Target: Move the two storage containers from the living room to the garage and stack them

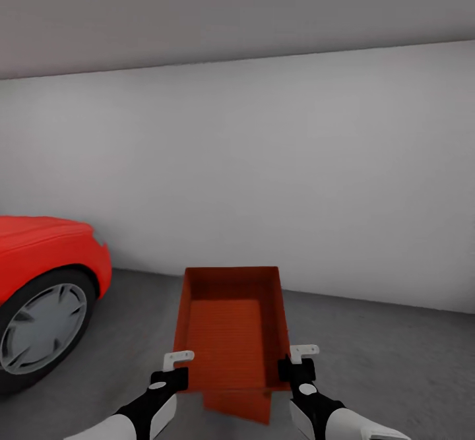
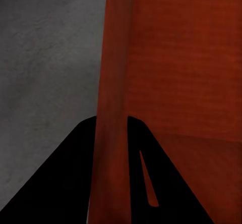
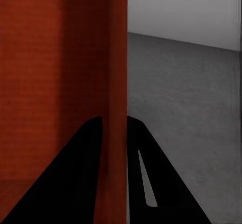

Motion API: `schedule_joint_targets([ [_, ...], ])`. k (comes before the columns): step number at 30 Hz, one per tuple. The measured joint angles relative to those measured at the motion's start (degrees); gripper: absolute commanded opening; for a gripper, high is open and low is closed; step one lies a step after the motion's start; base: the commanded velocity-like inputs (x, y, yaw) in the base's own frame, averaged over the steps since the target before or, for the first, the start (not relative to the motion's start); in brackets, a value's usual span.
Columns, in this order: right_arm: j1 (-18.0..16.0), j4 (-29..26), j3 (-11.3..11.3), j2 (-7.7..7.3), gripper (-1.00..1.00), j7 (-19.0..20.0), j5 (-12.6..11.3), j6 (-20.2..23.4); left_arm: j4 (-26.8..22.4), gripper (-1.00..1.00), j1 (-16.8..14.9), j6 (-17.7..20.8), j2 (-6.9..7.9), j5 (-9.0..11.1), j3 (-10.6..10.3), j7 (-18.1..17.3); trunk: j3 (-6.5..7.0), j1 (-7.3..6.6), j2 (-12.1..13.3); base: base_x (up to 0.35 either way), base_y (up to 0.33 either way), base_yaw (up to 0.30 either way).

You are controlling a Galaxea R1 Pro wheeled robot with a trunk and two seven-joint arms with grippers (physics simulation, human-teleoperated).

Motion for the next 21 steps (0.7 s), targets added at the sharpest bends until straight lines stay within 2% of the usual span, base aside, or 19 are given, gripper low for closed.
schedule_joint_targets([
  [21,0.0,0.0,0.0,0.00,-1.00,0.0,0.0,-0.3,-0.2,-1.00,0.0,-0.1,0.03,0.0,-0.1,0.0,0.00,0.00,0.0,0.249,0.274,-0.284],
])
